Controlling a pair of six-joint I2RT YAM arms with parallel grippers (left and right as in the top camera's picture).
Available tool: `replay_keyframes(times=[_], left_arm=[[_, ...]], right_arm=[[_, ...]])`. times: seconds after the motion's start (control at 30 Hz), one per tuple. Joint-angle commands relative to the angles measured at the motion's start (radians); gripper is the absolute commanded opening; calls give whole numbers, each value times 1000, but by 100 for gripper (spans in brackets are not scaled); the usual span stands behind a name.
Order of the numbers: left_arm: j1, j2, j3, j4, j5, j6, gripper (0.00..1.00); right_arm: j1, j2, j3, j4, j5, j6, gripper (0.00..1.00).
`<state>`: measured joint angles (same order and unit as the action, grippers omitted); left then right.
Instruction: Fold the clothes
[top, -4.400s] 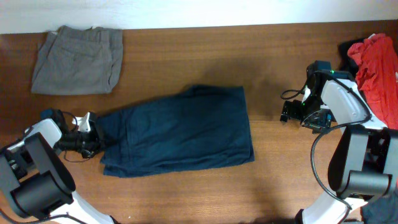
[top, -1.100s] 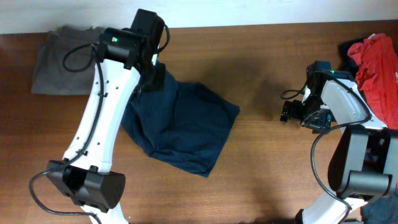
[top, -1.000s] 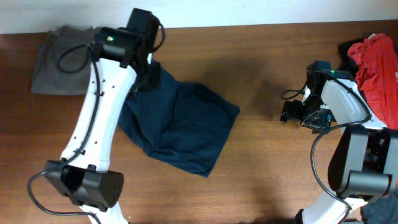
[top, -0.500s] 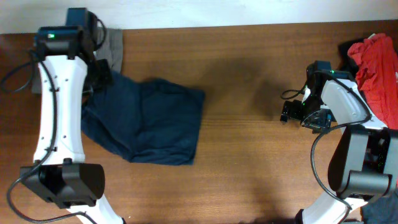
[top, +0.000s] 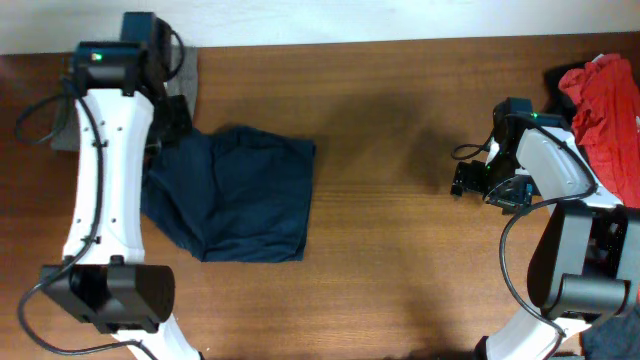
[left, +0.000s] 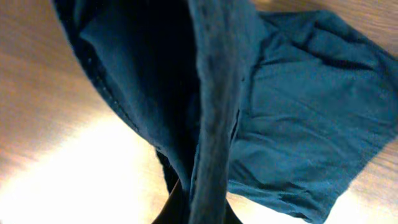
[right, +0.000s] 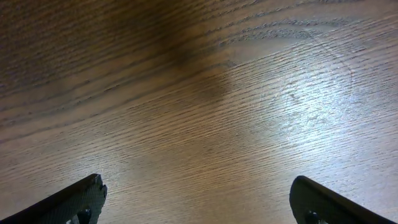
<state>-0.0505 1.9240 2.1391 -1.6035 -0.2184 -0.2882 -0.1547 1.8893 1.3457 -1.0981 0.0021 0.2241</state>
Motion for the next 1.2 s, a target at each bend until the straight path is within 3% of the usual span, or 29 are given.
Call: replay_keyframes(times=[0.0, 0.83, 1.0, 1.17], left_arm=[[-49, -35, 2, 16, -13, -6, 0], [-244, -34, 2, -15, -11, -60, 0], [-266, -34, 2, -14, -74, -152, 0], [-321, -34, 2, -10, -75, -145, 0]], right_arm=[[-3, -28, 15, -2, -2, -6, 99], [-3, -28, 15, -2, -2, -6, 99], [-3, -28, 15, -2, -2, -6, 99], [-3, -28, 15, -2, -2, -6, 99]])
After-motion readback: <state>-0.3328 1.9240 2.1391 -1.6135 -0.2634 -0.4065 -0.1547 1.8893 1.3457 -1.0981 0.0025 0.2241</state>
